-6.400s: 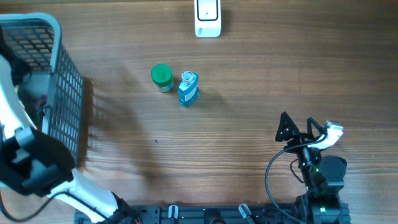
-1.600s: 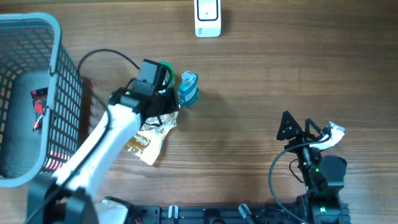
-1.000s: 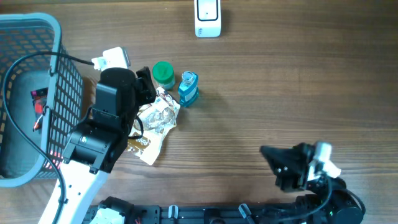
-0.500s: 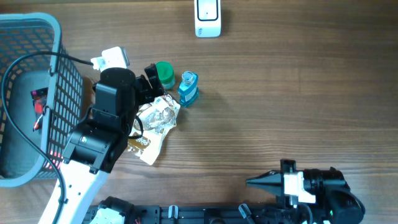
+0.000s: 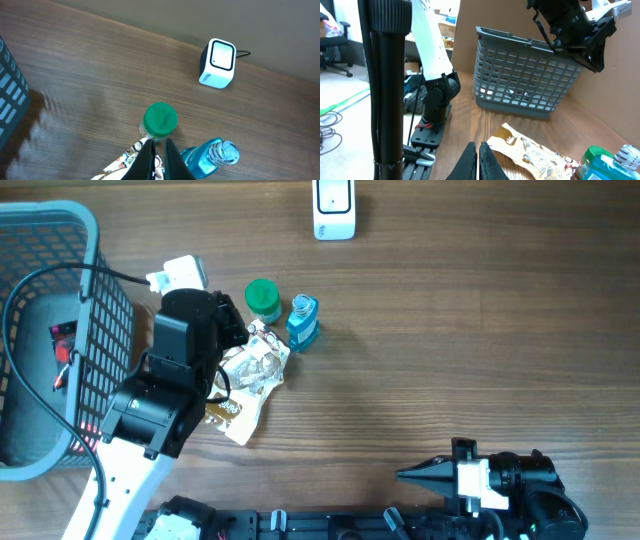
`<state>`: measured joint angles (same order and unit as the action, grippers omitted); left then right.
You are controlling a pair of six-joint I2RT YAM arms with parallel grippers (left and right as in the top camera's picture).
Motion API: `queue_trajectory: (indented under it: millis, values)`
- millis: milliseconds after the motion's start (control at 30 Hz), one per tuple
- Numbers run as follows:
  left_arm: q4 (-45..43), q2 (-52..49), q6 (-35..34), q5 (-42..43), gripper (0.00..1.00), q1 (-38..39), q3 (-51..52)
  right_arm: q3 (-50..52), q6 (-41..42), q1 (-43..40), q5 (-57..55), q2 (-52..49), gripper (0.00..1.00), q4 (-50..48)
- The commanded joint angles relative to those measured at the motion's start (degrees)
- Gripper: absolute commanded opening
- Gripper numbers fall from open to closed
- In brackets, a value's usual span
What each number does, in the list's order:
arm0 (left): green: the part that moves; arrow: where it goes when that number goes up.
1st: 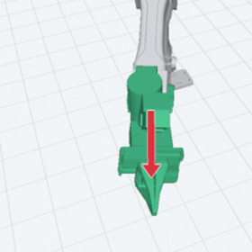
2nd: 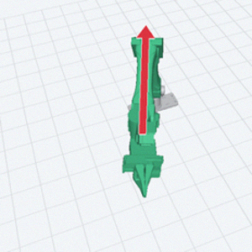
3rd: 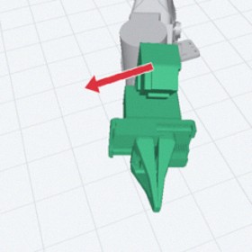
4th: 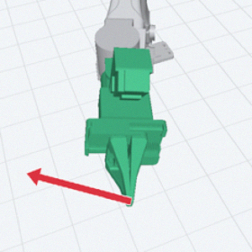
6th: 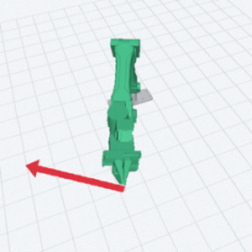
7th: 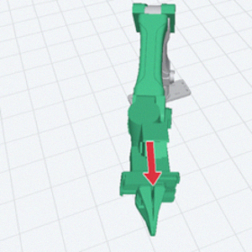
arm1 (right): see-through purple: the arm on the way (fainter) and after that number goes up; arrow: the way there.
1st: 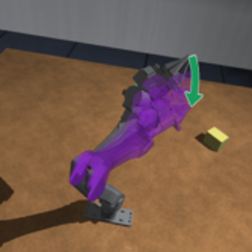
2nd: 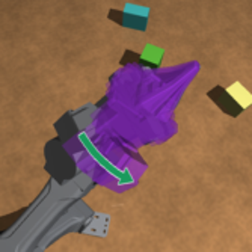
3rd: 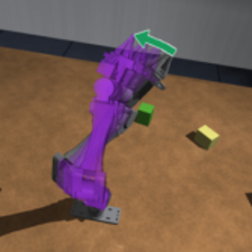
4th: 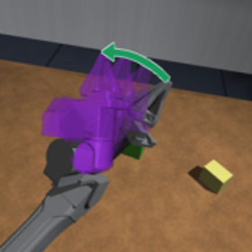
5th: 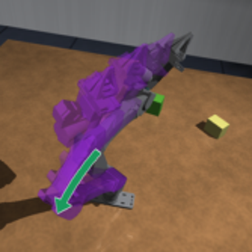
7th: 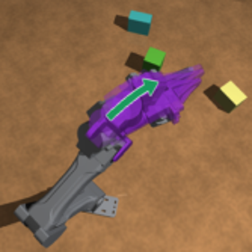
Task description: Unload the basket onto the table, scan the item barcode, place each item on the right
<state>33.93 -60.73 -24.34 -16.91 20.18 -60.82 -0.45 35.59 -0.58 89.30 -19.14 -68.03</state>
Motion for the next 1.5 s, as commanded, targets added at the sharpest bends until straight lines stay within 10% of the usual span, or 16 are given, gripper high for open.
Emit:
queue_trajectory:
  millis: [0, 233, 533, 1033, 1133, 1200, 1467]
  values:
    - [0.13, 0.39, -0.15, -0.42, 0.04, -0.11, -0.81, -0.74, 0.59, -0.09, 1.86, -0.15, 0.04, 0.31]
    - [3.63, 0.35, -11.3, 16.09, 0.04, -0.13, -0.81, -0.72, 0.55, -0.09, -2.64, -0.17, 0.05, 10.71]
    - [15.91, 0.2, -31.71, 17.55, 0.04, -0.11, -0.81, -0.72, 0.61, -0.09, -2.67, -0.17, 0.05, 15.72]
    - [16.06, 0.2, -31.82, 18.91, 0.04, -0.11, -0.81, -0.72, 0.48, -0.09, -2.67, -0.17, 0.08, 20.0]
    - [15.87, 0.2, -31.85, 20.96, 0.04, -0.11, -0.81, -0.72, 0.48, -0.09, -3.15, -0.17, 0.34, 21.88]
    - [14.29, 0.2, -31.82, 26.38, 0.04, -0.11, -0.81, -0.72, 0.55, -0.09, -4.63, -0.15, 0.93, 24.68]
    - [6.05, 0.2, -20.81, 49.07, 0.04, -0.11, -0.81, -0.72, 0.42, -0.09, -5.05, -0.15, 1.0, 25.66]
